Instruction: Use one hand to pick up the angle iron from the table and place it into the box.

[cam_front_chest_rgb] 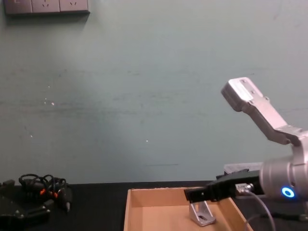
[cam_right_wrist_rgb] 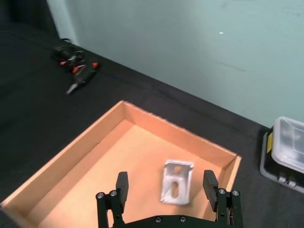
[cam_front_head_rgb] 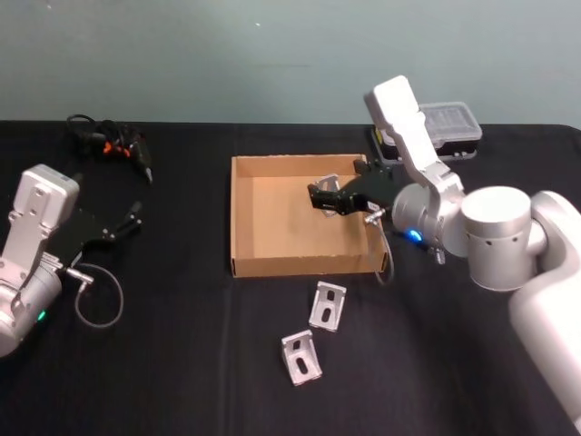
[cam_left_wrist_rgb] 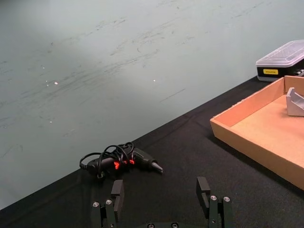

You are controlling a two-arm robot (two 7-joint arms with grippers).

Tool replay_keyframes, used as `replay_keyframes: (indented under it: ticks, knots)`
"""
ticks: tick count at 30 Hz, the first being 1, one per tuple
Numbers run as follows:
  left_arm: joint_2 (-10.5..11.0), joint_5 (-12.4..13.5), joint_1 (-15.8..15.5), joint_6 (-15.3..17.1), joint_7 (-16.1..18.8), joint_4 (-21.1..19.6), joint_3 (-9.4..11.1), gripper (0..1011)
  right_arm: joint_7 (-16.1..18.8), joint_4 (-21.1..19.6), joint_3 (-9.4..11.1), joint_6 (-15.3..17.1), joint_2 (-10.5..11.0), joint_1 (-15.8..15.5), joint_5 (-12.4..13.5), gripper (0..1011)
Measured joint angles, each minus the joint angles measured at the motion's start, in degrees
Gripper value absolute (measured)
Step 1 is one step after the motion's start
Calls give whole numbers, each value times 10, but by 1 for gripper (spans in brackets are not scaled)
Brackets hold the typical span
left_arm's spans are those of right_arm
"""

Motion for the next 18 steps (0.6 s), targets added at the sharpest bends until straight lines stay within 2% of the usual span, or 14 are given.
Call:
replay_keyframes:
  ticks: [4, 7, 8, 11, 14, 18]
  knots:
    - [0, 0, 0, 0, 0, 0, 0, 1000, 14, -57, 1, 12, 22, -33, 6, 1003]
    - [0, 0, 0, 0, 0, 0, 0, 1000, 31, -109, 5, 26, 47, -63, 18, 1003]
    - [0, 0, 0, 0, 0, 0, 0, 1000, 31, -109, 5, 26, 47, -63, 18, 1003]
    - [0, 0, 0, 0, 0, 0, 0, 1000, 42, -159, 13, 47, 73, -92, 33, 1003]
    - [0, 0, 0, 0, 0, 0, 0, 1000, 53, -184, 16, 63, 90, -108, 44, 1003]
    - [0, 0, 0, 0, 0, 0, 0, 1000, 77, -231, 23, 90, 122, -140, 66, 1003]
